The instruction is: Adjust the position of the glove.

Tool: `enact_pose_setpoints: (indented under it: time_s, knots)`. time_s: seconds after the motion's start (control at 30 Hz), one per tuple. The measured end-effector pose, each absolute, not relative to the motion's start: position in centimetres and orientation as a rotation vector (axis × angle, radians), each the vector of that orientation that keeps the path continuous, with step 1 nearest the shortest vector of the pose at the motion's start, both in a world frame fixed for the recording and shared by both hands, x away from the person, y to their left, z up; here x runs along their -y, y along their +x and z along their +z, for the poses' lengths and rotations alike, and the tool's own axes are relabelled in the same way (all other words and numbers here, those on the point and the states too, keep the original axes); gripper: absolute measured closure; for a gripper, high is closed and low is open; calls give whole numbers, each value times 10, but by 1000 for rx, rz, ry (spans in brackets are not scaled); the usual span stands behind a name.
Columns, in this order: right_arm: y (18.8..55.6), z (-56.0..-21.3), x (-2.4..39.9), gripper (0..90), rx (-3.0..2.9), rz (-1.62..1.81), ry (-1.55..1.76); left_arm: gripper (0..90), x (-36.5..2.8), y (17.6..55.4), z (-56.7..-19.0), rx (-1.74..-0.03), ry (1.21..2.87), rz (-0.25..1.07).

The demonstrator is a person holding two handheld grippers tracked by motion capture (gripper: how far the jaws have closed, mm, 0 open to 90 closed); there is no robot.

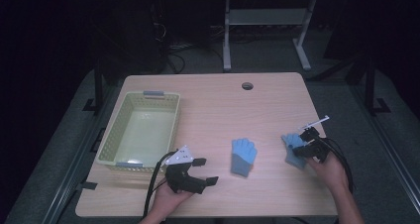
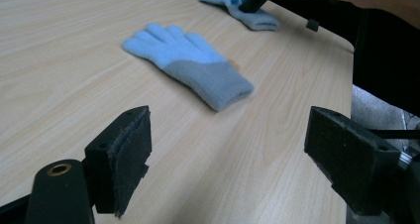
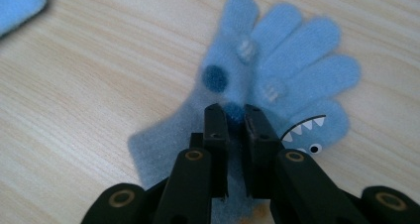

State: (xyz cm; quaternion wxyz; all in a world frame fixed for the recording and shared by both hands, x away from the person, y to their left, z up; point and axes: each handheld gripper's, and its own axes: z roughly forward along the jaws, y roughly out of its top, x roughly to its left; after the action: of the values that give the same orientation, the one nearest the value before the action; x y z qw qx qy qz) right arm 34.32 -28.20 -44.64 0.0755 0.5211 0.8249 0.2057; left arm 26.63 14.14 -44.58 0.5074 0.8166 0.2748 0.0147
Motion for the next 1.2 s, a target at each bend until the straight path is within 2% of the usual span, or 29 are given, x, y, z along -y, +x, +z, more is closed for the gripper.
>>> enact_pose_setpoints:
  time_s: [0.27, 0.47, 0.77, 1.2]
  knots:
    - [343, -441, 287, 836, -2446, 654, 1608, 179, -142, 267, -445, -661, 1962, 30]
    - [338, -424, 287, 839, -2421, 683, 1587, 181, -143, 267, -446, -683, 1932, 0]
    - [332, -391, 275, 840, -2412, 731, 1472, 178, -143, 265, -445, -681, 1939, 17]
    - [326, -361, 249, 839, -2434, 808, 1368, 175, -143, 266, -444, -685, 1942, 30]
